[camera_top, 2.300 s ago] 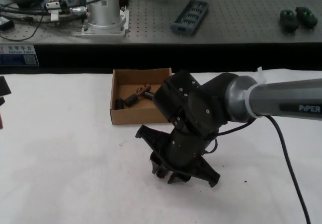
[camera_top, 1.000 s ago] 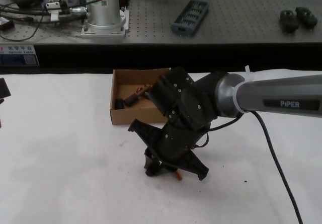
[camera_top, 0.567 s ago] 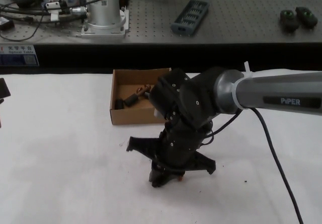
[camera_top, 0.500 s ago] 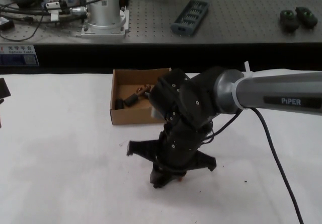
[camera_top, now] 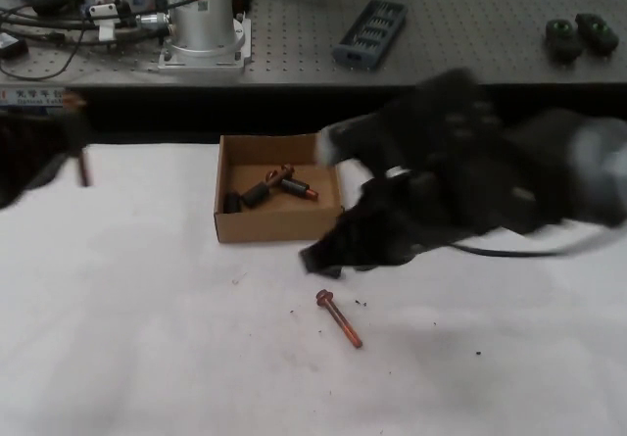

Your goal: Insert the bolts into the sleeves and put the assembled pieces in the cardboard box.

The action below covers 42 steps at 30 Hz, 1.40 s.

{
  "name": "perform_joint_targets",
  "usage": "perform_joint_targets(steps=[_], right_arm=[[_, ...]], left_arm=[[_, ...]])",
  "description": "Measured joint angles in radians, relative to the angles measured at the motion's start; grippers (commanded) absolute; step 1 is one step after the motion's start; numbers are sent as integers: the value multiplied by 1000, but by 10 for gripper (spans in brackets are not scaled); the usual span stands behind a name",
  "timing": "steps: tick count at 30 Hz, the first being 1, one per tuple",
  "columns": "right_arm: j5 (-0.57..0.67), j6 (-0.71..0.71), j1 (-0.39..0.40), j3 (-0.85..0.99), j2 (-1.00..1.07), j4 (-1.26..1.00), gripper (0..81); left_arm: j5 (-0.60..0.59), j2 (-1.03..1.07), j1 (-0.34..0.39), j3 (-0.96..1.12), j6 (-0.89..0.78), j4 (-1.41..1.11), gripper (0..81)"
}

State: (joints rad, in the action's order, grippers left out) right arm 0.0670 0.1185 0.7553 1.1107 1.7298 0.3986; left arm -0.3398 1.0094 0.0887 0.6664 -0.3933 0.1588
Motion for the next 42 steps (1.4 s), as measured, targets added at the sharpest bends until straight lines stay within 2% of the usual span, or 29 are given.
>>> perform_joint_targets(steps=[2, 3, 4, 7, 9, 12, 15, 21, 31, 42], right_arm=[[65, 0, -44, -95, -107, -145, 16], [149, 0, -72, -150, -154, -212, 16], [195, 0, -86, -249, -178, -324, 16], [325, 13, -118, -402, -229, -468, 16], [446, 41, -127, -504, -252, -610, 16], [546, 73, -128, -574, -275, -772, 16], [650, 98, -128, -649, -280, -963, 16], [692, 102, -128, -723, -280, -1041, 16], [700, 80, -128, -762, -280, -1083, 16], [748, 83, -128, -762, -280, -1101, 16]], left_arm=[[0, 45, 17, 0, 0, -71, 6], [0, 96, 51, -16, 3, -145, 6], [0, 123, 73, -33, 5, -195, 6], [12, 196, 156, -103, 7, -384, 6], [46, 236, 217, -150, 7, -536, 6], [72, 297, 304, -207, 8, -728, 6], [78, 369, 359, -231, 8, -867, 6], [51, 513, 438, -234, -62, -1093, 6], [-99, 532, 469, -234, -198, -1188, 6], [-266, 532, 485, -234, -239, -1233, 6]])
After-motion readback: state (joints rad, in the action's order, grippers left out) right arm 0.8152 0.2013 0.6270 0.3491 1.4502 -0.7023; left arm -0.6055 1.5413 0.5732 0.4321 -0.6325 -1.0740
